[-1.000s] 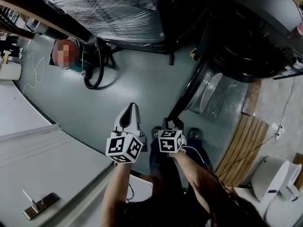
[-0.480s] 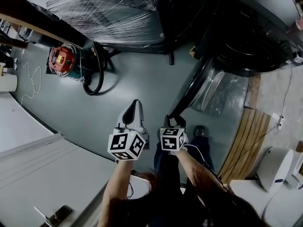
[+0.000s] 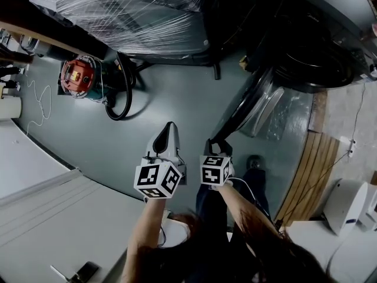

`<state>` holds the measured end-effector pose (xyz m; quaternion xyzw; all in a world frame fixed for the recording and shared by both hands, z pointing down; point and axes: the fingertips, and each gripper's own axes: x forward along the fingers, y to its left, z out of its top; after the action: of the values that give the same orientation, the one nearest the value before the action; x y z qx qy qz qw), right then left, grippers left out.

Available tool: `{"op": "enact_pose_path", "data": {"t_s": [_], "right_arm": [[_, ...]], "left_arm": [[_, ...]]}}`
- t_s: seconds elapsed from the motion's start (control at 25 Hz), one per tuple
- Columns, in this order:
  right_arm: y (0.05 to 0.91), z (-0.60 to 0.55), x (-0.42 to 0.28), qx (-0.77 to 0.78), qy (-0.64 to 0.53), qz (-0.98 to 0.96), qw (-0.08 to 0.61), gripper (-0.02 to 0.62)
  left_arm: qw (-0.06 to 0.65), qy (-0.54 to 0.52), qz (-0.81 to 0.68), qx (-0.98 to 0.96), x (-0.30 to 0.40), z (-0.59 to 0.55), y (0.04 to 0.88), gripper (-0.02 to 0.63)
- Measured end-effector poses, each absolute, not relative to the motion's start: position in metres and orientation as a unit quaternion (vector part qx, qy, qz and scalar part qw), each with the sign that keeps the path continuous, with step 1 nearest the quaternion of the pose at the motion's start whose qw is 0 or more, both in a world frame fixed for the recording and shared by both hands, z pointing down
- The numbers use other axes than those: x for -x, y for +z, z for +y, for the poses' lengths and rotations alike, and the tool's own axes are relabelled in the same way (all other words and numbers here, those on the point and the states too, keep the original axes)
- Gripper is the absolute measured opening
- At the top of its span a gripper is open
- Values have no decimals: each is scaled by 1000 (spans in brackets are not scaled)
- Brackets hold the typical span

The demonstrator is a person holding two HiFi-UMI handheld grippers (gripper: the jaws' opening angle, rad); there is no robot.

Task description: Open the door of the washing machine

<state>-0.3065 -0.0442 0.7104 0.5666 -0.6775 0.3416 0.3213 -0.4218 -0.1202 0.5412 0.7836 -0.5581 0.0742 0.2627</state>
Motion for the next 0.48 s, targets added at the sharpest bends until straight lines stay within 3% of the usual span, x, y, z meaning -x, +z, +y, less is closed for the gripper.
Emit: {"op": "enact_pose_path", "data": {"t_s": [0.48], "right_arm": [[710, -70, 332, -583, 347, -667, 307, 115]], "left_arm": [[263, 74, -559, -783, 448, -137, 546, 14]]}}
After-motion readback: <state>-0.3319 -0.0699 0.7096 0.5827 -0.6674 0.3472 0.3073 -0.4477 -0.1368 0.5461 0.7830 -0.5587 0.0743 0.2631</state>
